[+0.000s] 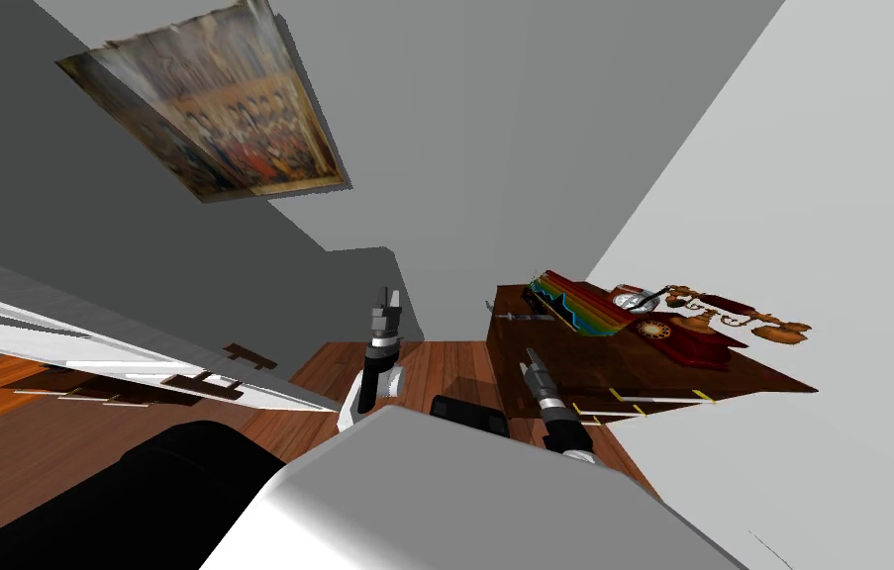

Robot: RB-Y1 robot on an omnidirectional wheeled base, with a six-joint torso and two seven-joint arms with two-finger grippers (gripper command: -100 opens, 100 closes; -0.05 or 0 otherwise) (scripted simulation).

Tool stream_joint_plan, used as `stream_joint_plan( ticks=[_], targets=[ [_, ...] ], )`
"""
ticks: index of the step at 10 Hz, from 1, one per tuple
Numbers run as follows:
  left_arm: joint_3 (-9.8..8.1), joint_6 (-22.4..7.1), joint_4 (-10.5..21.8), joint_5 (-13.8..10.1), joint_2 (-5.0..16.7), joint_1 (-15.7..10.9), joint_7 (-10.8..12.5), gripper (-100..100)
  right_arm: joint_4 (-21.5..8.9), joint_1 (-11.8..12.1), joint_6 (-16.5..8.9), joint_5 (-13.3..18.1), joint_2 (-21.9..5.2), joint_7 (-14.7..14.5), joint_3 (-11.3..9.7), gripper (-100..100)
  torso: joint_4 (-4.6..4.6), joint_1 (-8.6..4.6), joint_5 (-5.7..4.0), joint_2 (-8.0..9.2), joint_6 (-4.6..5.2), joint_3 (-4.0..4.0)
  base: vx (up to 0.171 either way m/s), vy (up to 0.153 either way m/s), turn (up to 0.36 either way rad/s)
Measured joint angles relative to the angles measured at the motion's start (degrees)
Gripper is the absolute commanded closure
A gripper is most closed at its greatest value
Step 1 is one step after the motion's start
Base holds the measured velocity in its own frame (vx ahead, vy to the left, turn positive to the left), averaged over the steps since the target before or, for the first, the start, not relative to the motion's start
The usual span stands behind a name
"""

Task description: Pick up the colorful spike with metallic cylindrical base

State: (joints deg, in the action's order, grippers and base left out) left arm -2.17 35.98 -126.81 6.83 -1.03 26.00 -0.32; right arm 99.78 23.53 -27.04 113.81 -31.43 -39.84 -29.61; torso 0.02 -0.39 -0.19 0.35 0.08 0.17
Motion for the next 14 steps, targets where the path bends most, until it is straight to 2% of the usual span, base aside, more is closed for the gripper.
stream_joint_plan(
  ticks=[4, 5, 8, 11, 14],
  targets=[
    [0.0, 0.0, 0.0, 0.0, 0.0, 0.0, 0.0, 0, 2.2, 1.6, 1.5, 1.0, 2.4, 1.3, -1.2, -100, 0.0, -0.13, -0.03, -0.03, 0.0, -0.01, -0.186, 0.003, -0.035],
    [0.0, 0.0, 0.0, 0.0, 0.0, 0.0, 0.0, 0, 2.9, 2.2, 2.3, 1.3, 2.6, 1.7, -1.5, -100, -0.01, -0.08, -0.02, -0.07, 0.0, -0.03, 0.026, 0.036, 0.004],
    [0.0, 0.0, 0.0, 0.0, 0.0, 0.0, 0.0, 0, 2.9, 1.4, 3.5, -0.7, -0.1, 1.8, 0.0, -100, -0.32, 0.04, 0.01, -1.55, -0.03, -0.87, 0.21, 0.033, 0.014],
    [-0.01, 0.0, 0.0, 0.0, 0.0, 0.1, 0.0, 0, 2.7, 0.2, 3.3, -2.4, -2.6, 1.1, 1.7, -100, -0.38, -0.07, -0.01, -1.77, -0.03, -1.01, 0.245, 0.015, 0.012],
    [-0.01, 0.0, 0.0, 0.0, 0.0, 0.1, 0.0, 0, 3.5, -0.6, 3.6, -5.0, -4.9, -0.9, 4.5, -100, -0.36, 0.07, 0.02, -1.72, -0.03, -0.98, 0.227, 0.033, -0.002]
  ],
)
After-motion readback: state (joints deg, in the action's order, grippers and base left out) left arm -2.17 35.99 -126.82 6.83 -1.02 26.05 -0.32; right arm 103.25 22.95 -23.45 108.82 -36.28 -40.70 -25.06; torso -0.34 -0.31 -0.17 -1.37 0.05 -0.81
